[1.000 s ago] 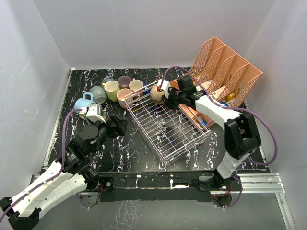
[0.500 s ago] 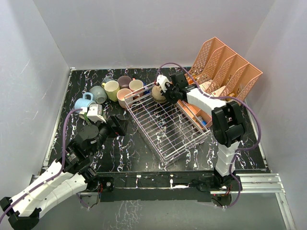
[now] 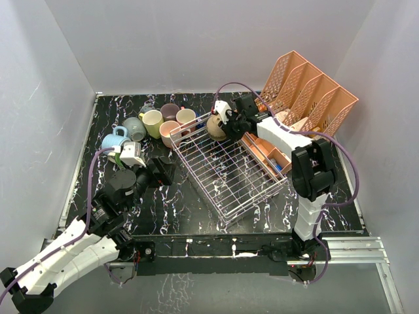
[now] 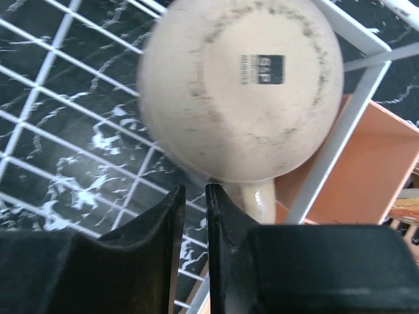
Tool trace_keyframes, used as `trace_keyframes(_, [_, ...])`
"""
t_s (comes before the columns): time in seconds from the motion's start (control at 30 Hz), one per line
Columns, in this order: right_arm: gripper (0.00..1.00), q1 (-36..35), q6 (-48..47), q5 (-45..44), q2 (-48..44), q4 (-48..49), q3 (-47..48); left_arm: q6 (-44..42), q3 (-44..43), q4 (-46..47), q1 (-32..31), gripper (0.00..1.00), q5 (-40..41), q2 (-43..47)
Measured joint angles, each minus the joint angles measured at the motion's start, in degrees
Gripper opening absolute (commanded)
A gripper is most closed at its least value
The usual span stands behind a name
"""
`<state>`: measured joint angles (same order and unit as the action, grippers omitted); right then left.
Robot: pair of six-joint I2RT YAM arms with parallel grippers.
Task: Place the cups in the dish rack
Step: Adjust the cup in the dish rack, then adjust the cup at the center of the board.
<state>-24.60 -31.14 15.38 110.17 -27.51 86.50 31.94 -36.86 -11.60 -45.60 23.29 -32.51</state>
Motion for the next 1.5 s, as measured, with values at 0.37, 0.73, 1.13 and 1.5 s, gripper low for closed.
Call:
trace_keyframes(0.37, [0.37,1.75,-1.86,20.11,-14.95,-5.42,-3.56,-8.04,-9.60,-7.82,0.00,0.87,3.21,-8.04])
trace_keyframes(0.73, [0.52,10.36,-0.20,42.34,-31.98,-2.86,-17.05,-16.17,-19.96,-20.59,1.86,0.89,8.37,-24.09])
trace_keyframes(1.13, [0.53,18.03,6.82,52.15,-35.28,7.02,-28.74,-24.59,-27.78,-24.90,28.94,0.83,-8.09,-41.05])
trace_keyframes(1.5, [0.54,19.12,7.58,54.71,-35.87,10.10,-31.08,-29.22,-28.74,-27.58,33.57,0.59,-10.91,-53.70])
